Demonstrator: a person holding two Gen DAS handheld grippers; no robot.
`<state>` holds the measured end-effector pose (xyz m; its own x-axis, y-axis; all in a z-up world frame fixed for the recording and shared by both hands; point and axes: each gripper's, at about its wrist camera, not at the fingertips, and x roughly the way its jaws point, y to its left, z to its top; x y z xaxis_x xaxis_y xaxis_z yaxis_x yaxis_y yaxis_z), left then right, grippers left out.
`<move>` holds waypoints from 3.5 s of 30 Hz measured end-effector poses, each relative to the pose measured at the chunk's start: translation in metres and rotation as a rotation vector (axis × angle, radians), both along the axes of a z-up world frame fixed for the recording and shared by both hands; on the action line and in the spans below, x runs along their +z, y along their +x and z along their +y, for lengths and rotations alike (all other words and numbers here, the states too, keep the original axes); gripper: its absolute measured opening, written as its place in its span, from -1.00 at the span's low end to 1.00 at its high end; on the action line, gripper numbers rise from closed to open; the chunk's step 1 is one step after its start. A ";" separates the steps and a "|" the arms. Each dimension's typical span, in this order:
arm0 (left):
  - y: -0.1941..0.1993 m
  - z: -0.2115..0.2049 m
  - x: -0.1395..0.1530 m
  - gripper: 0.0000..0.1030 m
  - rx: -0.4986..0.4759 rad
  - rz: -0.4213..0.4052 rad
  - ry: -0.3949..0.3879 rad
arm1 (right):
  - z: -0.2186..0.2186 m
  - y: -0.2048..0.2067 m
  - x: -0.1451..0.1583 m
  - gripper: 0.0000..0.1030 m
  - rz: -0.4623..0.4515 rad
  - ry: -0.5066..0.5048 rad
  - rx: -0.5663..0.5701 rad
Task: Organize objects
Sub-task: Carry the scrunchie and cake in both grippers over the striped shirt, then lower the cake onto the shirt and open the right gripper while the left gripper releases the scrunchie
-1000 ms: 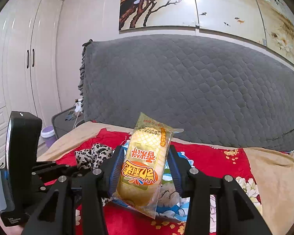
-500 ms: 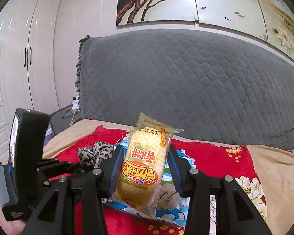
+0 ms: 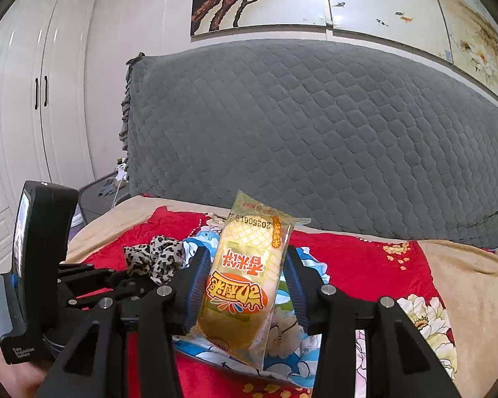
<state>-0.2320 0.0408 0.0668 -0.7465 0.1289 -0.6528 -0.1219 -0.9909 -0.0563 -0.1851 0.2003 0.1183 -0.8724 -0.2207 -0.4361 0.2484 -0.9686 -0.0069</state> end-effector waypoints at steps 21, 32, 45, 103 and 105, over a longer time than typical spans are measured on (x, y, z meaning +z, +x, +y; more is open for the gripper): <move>-0.019 -0.003 -0.026 -0.82 0.005 -0.035 -0.006 | 0.004 -0.020 -0.018 -0.12 -0.022 0.002 -0.006; -0.040 -0.004 -0.041 -0.82 0.008 -0.072 0.010 | 0.007 -0.042 -0.026 -0.12 -0.046 0.016 -0.011; -0.065 0.017 -0.076 -0.82 -0.033 -0.143 -0.027 | -0.005 -0.102 -0.075 -0.12 -0.188 0.088 0.007; -0.079 0.010 -0.127 0.59 0.013 -0.230 -0.067 | -0.009 -0.165 -0.143 0.59 -0.434 0.113 -0.025; -0.078 0.007 -0.125 0.61 0.019 -0.234 -0.047 | -0.010 -0.161 -0.141 0.60 -0.422 0.134 -0.029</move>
